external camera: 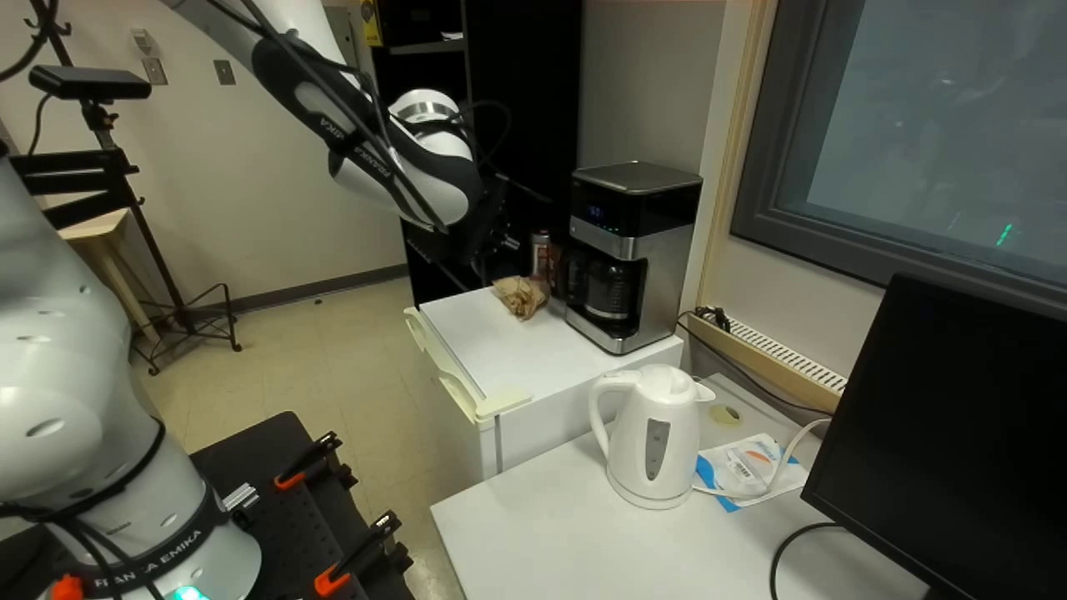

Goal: Push the coffee maker backwards

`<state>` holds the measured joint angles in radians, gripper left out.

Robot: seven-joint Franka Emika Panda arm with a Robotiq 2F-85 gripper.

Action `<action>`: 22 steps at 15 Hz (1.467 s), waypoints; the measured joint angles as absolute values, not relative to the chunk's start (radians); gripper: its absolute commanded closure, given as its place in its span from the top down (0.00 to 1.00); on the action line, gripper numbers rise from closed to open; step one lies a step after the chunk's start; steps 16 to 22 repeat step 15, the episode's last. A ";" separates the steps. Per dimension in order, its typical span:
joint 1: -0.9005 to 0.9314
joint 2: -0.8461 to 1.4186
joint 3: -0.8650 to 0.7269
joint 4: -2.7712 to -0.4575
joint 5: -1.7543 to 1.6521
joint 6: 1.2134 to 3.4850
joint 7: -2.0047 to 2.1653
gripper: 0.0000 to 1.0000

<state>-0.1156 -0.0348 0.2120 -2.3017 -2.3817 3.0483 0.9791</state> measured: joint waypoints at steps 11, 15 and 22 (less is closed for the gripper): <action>-0.089 -0.013 0.058 -2.568 -1.558 3.157 0.616 0.00; -0.013 0.024 0.072 -2.666 -1.228 3.105 0.541 0.00; -0.013 0.024 0.072 -2.666 -1.228 3.105 0.541 0.00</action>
